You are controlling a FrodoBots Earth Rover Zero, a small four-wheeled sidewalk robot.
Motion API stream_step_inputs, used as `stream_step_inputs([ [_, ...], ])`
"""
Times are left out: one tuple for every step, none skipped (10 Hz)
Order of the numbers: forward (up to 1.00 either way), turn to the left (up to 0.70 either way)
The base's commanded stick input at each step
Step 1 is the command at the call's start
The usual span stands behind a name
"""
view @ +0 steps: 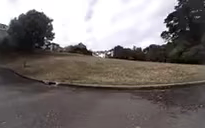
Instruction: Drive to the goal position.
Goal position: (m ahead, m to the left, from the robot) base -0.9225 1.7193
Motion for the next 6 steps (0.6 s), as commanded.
stream_step_inputs([
  [0.3,-0.75],
  [0.3,-0.75],
  [0.3,-0.75],
  [0.3,-0.75],
  [0.3,-0.75],
  [0.3,-0.75],
])
